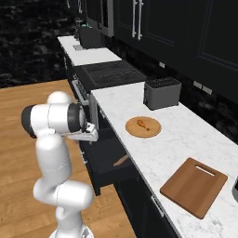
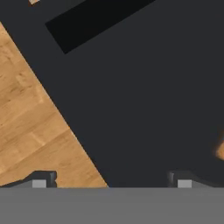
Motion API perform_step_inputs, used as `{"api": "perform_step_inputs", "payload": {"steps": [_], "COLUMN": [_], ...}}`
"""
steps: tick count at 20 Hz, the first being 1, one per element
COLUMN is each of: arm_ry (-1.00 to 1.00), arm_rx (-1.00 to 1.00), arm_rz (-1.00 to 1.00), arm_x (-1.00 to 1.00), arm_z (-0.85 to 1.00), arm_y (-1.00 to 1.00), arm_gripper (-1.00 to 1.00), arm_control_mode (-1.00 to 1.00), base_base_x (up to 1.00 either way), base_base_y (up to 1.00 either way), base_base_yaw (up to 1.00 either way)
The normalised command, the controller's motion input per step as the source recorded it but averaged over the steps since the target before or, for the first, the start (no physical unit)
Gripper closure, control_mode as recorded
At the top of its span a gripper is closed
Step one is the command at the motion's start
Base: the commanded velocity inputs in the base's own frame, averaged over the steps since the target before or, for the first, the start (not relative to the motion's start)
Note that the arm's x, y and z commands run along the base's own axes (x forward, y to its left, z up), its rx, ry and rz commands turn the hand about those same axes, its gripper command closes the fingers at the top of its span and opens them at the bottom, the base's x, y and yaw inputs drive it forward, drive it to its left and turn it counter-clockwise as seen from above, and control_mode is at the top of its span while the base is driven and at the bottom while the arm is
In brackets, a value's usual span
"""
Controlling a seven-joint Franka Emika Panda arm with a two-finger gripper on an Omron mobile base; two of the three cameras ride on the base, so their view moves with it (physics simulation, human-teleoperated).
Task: Pick up the knife from the drawer and place it on the cutting board. Then place the meat from the plate to the cutting board.
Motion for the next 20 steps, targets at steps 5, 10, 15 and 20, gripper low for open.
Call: {"api": "perform_step_inputs", "payload": {"steps": [5, 10, 15, 20], "arm_ry": [-0.02, 0.00, 0.01, 0.04], "arm_rx": [0.00, 0.00, 0.00, 0.00], "arm_rz": [0.00, 0.00, 0.00, 0.00], "arm_x": [0.45, 0.01, -0.26, -0.37], "arm_z": [-0.48, -0.48, -0.42, -0.38], "arm_y": [0.00, 0.07, 0.49, 0.68], "arm_gripper": [-1.00, -1.00, -1.00, -1.00], "arm_control_mode": [-1.00, -1.00, -1.00, -1.00], "base_base_x": [0.00, 0.00, 0.00, 0.00], "base_base_y": [0.00, 0.00, 0.00, 0.00], "base_base_yaw": [0.00, 0.00, 0.00, 0.00]}}
